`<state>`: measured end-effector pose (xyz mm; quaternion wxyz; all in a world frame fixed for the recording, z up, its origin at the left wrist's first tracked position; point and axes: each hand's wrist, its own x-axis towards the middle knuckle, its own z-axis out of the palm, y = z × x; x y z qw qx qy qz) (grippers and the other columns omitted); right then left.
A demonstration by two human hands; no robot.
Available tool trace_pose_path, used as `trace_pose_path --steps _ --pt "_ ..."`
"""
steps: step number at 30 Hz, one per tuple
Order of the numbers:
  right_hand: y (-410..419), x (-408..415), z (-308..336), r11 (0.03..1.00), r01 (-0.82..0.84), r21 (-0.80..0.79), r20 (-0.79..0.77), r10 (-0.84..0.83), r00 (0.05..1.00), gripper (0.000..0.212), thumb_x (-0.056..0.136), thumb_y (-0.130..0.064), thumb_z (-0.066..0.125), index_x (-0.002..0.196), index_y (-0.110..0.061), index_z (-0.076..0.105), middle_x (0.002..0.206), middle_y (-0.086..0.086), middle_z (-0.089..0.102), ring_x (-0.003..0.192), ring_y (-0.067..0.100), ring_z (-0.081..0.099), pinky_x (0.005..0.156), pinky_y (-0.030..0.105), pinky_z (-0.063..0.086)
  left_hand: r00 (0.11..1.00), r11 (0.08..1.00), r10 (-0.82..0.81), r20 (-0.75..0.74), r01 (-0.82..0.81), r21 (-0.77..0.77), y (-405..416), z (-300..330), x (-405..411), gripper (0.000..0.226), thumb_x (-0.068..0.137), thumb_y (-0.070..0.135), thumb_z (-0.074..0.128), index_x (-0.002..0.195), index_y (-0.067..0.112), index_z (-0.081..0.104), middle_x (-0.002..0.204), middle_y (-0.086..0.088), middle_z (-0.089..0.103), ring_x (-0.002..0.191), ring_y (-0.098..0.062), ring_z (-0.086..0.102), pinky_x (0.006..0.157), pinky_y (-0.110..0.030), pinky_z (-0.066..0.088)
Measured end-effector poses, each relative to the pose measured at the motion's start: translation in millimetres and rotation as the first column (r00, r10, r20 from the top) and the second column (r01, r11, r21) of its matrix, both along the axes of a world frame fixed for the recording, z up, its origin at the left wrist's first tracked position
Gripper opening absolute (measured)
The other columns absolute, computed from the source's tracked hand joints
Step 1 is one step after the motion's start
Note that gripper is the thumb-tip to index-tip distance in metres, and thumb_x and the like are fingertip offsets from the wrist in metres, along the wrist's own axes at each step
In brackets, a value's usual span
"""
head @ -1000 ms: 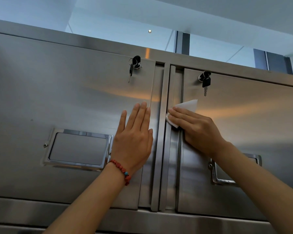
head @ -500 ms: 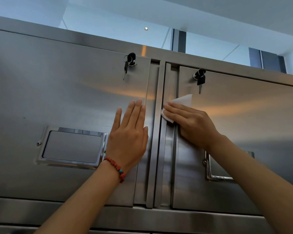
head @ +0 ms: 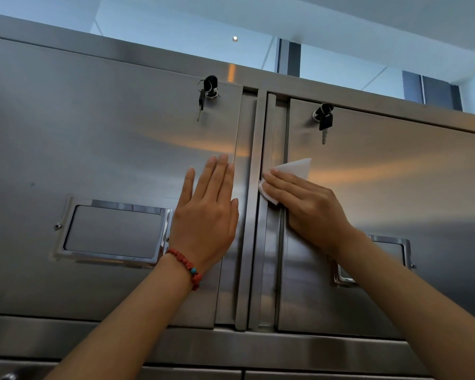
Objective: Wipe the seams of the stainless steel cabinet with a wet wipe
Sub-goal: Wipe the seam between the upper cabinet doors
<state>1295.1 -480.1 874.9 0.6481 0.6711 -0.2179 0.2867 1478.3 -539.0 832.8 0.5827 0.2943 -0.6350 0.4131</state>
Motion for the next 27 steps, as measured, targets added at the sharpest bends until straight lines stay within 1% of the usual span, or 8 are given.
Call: trace_pose_path --steps 3,5,7,9,12,18,24,27 --pt "3 -1 -2 1.000 0.016 0.002 -0.035 -0.015 0.999 0.026 0.087 0.000 0.054 0.109 0.003 0.068 0.115 0.020 0.064 0.109 0.033 0.061 0.086 0.047 0.054 1.000 1.000 0.006 0.001 -0.006 0.004 -1 0 0 0.056 0.094 0.028 0.024 0.140 -0.001 0.035 0.147 -0.019 0.031 0.137 -0.031 0.029 0.110 -0.053 0.027" --pt "4 -1 4 1.000 0.018 -0.012 -0.041 -0.019 0.999 0.029 0.087 0.002 0.049 0.108 0.003 0.068 0.114 0.019 0.065 0.108 0.033 0.062 0.084 0.046 0.055 1.000 1.000 0.001 -0.001 -0.001 0.001 -1 0 0 0.056 0.093 0.028 0.024 0.140 -0.001 0.035 0.147 -0.019 0.031 0.137 -0.032 0.029 0.110 -0.054 0.027" --pt "3 0 7 1.000 0.010 -0.026 -0.024 -0.011 1.000 0.029 0.084 0.008 0.052 0.107 0.003 0.069 0.114 0.019 0.065 0.107 0.034 0.062 0.084 0.047 0.055 1.000 1.000 0.002 -0.002 -0.002 -0.003 -2 0 -1 0.056 0.093 0.028 0.024 0.140 -0.001 0.035 0.147 -0.019 0.032 0.137 -0.032 0.030 0.109 -0.054 0.028" --pt "1 2 4 1.000 0.005 -0.025 0.004 -0.005 1.000 0.030 0.078 0.012 0.063 0.106 0.004 0.069 0.113 0.020 0.065 0.107 0.035 0.062 0.085 0.048 0.054 1.000 1.000 0.002 -0.003 -0.002 -0.002 -2 -1 -1 0.056 0.094 0.029 0.024 0.140 -0.001 0.035 0.147 -0.019 0.032 0.137 -0.031 0.029 0.110 -0.053 0.028" --pt "0 1 -6 1.000 0.025 0.001 0.011 -0.025 1.000 0.033 0.076 0.008 0.071 0.108 0.004 0.068 0.115 0.021 0.064 0.109 0.034 0.061 0.088 0.047 0.053 1.000 1.000 0.002 0.001 -0.002 0.018 -1 -1 -1 0.057 0.094 0.029 0.022 0.141 0.000 0.032 0.148 -0.018 0.029 0.138 -0.030 0.026 0.112 -0.052 0.024" --pt "5 -1 -8 0.998 0.065 0.014 -0.061 -0.065 0.996 0.031 0.078 0.006 0.070 0.109 0.004 0.068 0.115 0.021 0.064 0.109 0.034 0.061 0.086 0.047 0.054 1.000 1.000 0.006 0.003 -0.006 0.015 0 -1 -1 0.057 0.094 0.029 0.023 0.141 -0.001 0.031 0.148 -0.018 0.029 0.138 -0.031 0.026 0.112 -0.053 0.024" --pt "4 0 -13 0.998 0.068 0.010 -0.034 -0.068 0.997 0.035 0.074 0.007 0.074 0.109 0.004 0.068 0.116 0.020 0.064 0.110 0.034 0.061 0.086 0.047 0.054 1.000 1.000 0.005 0.005 -0.005 0.028 0 -1 0 0.057 0.094 0.030 0.021 0.142 0.000 0.029 0.149 -0.018 0.026 0.139 -0.030 0.024 0.113 -0.051 0.022" --pt "5 -1 -18 0.997 0.070 0.010 -0.070 -0.070 0.995 0.034 0.076 0.007 0.072 0.109 0.004 0.068 0.115 0.020 0.064 0.110 0.033 0.061 0.086 0.045 0.054 1.000 1.000 -0.002 0.006 0.001 0.029 0 -1 0 0.057 0.094 0.030 0.021 0.142 0.000 0.029 0.149 -0.018 0.026 0.139 -0.030 0.024 0.113 -0.051 0.021"
